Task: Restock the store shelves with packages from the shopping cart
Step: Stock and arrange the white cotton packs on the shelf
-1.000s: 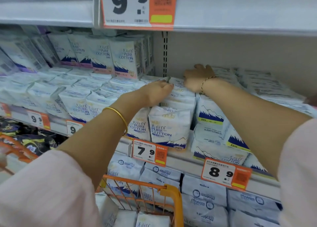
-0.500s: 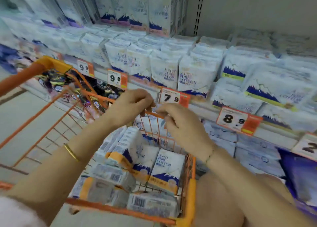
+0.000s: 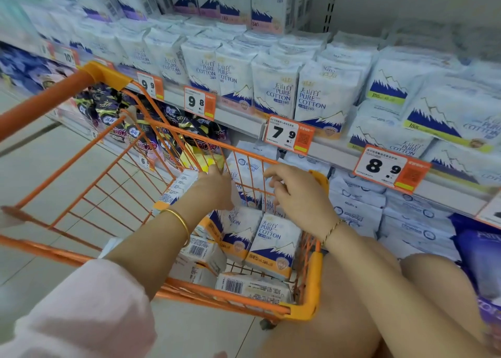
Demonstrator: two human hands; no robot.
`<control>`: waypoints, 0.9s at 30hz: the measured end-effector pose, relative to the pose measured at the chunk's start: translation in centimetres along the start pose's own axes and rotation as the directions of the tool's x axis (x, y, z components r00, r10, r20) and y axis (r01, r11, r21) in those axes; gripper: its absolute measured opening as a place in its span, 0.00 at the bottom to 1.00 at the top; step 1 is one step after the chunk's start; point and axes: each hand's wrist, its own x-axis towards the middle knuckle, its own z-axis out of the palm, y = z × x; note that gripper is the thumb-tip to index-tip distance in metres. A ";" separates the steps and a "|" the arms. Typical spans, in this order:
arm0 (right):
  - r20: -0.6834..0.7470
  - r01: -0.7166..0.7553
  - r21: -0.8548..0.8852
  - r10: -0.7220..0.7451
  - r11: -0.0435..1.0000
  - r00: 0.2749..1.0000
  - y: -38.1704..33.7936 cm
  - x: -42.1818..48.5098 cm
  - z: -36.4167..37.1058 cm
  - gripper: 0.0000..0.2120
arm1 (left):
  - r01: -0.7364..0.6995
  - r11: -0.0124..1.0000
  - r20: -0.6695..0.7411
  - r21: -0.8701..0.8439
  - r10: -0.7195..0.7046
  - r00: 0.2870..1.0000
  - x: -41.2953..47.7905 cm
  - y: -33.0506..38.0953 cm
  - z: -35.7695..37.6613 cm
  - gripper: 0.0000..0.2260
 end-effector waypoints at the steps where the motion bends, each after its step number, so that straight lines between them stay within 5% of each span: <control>1: 0.000 -0.001 -0.005 0.001 1.000 1.000 0.0 -0.1 0.0 0.15 | 0.003 1.000 0.005 -0.016 -0.003 1.000 0.1 -0.1 0.3 0.41; 10: 0.000 -0.010 -0.064 0.010 0.998 1.000 0.4 0.1 0.2 0.15 | -0.059 0.980 -0.018 -0.189 0.057 0.998 -1.0 -0.8 -1.7 0.40; 13: 0.008 0.006 0.033 -0.006 0.999 1.000 0.1 0.1 -0.1 0.15 | -0.176 0.935 -0.035 -0.309 0.174 0.984 -3.8 -1.8 -5.1 0.38; 18: -0.021 0.057 0.209 -0.054 0.976 0.998 -2.2 0.8 -4.3 0.25 | -0.469 0.716 -0.201 -0.517 0.431 0.880 -8.4 -3.4 -11.2 0.33; 21: -0.034 0.058 0.300 -0.050 0.952 0.998 -3.6 1.7 -9.0 0.24 | -0.613 0.577 -0.408 -0.540 0.457 0.790 -9.1 -3.2 -14.0 0.33; 24: -0.278 0.198 0.133 -0.156 0.971 0.948 -4.4 2.6 -13.2 0.24 | -0.755 0.383 -0.657 -0.532 0.376 0.654 -8.1 -2.1 -15.8 0.32; 27: -0.467 0.295 -0.321 -0.421 0.900 0.778 -5.0 4.2 -15.6 0.24 | -0.801 0.437 -0.808 -0.409 0.234 0.541 -4.9 -1.2 -17.1 0.25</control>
